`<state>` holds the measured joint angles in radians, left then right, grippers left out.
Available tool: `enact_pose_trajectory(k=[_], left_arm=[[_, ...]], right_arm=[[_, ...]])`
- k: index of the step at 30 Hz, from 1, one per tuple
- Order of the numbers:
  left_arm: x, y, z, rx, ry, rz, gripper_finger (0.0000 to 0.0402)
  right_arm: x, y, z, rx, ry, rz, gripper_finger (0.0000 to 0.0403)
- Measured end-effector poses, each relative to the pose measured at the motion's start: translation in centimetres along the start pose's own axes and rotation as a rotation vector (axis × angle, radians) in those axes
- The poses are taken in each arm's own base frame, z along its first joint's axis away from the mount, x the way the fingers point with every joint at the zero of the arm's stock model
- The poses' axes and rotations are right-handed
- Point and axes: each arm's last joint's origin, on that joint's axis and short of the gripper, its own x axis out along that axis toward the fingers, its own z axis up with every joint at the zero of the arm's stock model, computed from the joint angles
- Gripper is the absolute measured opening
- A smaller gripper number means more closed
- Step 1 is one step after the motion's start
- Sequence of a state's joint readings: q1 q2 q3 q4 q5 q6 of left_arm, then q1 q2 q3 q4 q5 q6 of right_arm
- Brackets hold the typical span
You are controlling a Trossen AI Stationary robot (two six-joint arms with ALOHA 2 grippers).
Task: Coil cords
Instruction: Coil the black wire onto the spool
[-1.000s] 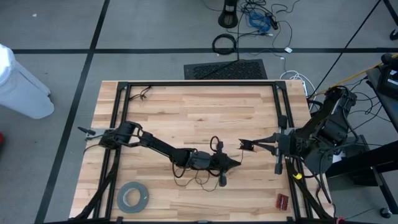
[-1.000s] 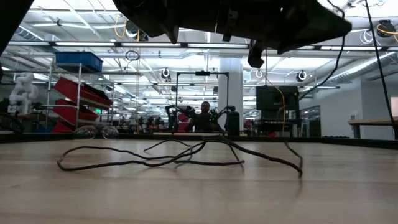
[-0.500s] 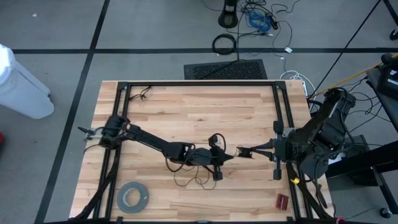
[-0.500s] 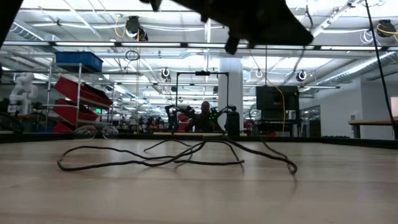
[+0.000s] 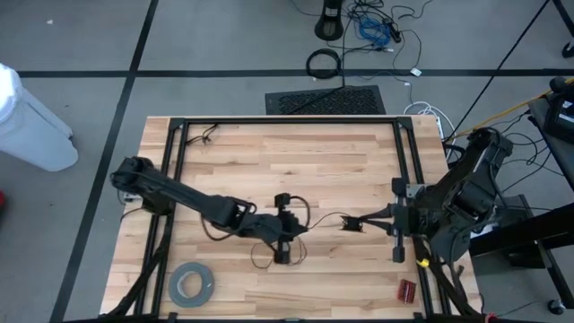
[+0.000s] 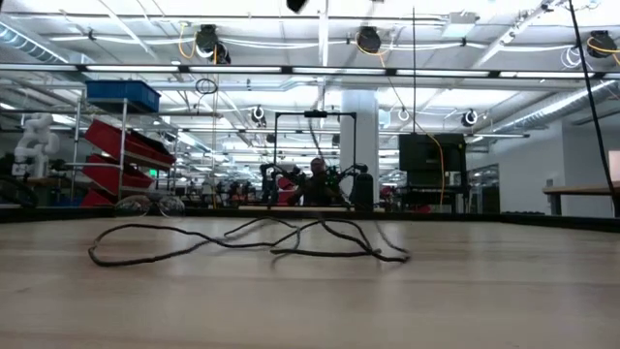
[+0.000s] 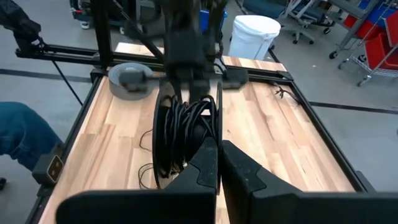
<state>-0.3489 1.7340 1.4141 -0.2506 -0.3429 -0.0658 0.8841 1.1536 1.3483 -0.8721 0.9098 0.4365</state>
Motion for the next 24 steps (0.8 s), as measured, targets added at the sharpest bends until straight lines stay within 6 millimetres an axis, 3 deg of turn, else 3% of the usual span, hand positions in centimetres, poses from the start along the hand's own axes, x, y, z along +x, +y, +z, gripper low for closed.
enact_pose_trajectory(k=[12,17,24], left_arm=[[-9.3,-2.5,2.6,0.035,-0.153,-0.066,0.0002],[-10.8,-3.0,3.4,0.046,-0.236,-0.049,0.0002],[-11.2,-3.2,4.5,0.012,-0.347,-0.059,0.0002]], right_arm=[[1.0,0.9,-0.4,-0.039,0.039,0.003,0.0],[2.0,1.1,-0.4,-0.06,0.056,-0.029,0.0],[4.3,1.3,-0.5,-0.108,0.087,-0.09,0.0]])
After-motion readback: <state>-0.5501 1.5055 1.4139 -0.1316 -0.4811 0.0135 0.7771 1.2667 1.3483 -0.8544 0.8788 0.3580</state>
